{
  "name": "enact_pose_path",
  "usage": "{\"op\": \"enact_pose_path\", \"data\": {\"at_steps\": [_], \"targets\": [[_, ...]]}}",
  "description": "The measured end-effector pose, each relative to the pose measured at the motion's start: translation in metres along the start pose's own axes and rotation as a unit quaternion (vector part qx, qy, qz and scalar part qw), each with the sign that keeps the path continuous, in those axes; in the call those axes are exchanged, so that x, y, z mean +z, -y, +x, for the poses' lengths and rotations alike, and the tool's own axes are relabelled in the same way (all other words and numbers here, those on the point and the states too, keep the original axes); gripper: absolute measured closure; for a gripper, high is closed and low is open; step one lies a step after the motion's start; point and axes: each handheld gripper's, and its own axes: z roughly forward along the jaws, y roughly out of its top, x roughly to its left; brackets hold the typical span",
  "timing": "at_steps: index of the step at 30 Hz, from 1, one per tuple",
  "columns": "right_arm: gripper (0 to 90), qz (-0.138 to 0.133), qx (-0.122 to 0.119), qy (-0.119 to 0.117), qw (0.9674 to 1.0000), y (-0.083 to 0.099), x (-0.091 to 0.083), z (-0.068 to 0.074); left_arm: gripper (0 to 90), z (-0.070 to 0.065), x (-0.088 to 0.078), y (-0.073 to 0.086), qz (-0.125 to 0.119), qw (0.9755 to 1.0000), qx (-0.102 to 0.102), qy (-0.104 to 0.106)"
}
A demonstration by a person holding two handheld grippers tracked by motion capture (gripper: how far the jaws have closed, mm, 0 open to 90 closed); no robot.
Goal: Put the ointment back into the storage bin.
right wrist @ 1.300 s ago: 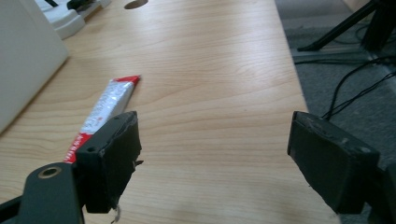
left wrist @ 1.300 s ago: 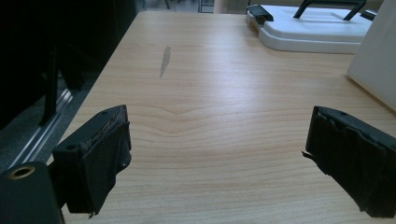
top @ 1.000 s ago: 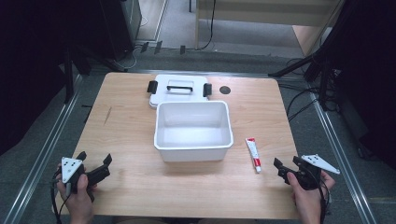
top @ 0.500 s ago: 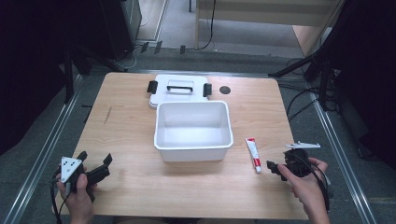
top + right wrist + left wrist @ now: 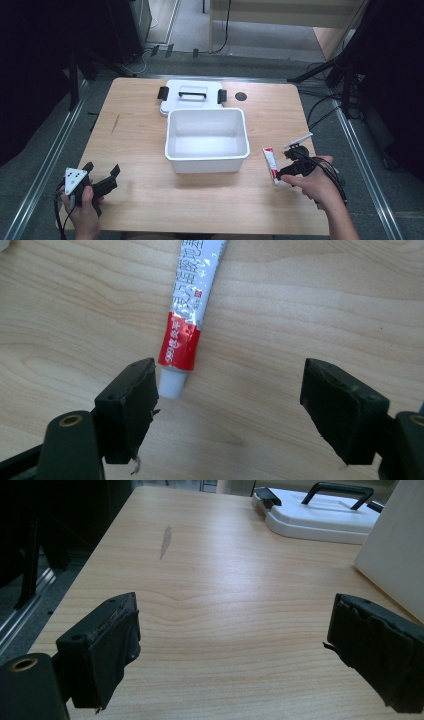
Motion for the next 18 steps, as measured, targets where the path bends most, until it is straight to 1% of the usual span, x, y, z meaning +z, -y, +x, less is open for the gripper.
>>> {"op": "enact_pose_path", "data": {"at_steps": [3, 4, 5, 7, 8, 12, 18], "targets": [[25.8, 0.016, -0.004, 0.011, 0.9998, -0.009, 0.0, 0.003, 7.7, 0.0, 0.0, 0.0, 0.0, 1.0, 0.0, 0.0], [25.8, 0.016, -0.004, 0.011, 0.9998, -0.009, 0.0, 0.003, 7.8, 0.0, 0.0, 0.0, 0.0, 1.0, 0.0, 0.0], [28.6, 0.022, -0.002, 0.016, 0.9996, -0.015, 0.0, 0.005, 7.7, 0.0, 0.0, 0.0, 0.001, 1.0, -0.001, 0.0], [31.4, 0.029, -0.005, 0.017, 0.9994, -0.02, 0.002, 0.007, 7.8, 0.0, 0.0, 0.0, 0.001, 1.0, -0.001, 0.0], [32.5, 0.032, -0.006, 0.015, 0.9993, -0.021, 0.003, 0.007, 7.8, 0.0, 0.0, 0.0, 0.002, 1.0, -0.002, 0.0], [34.9, 0.052, 0.002, 0.007, 0.9986, -0.029, 0.008, 0.013, 7.7, 0.0, 0.0, 0.0, 0.002, 1.0, -0.002, 0.001], [40.0, 0.068, 0.012, -0.004, 0.9976, -0.037, 0.016, 0.017, 7.7, 0.0, 0.001, 0.0, 0.001, 1.0, -0.004, 0.001]]}}
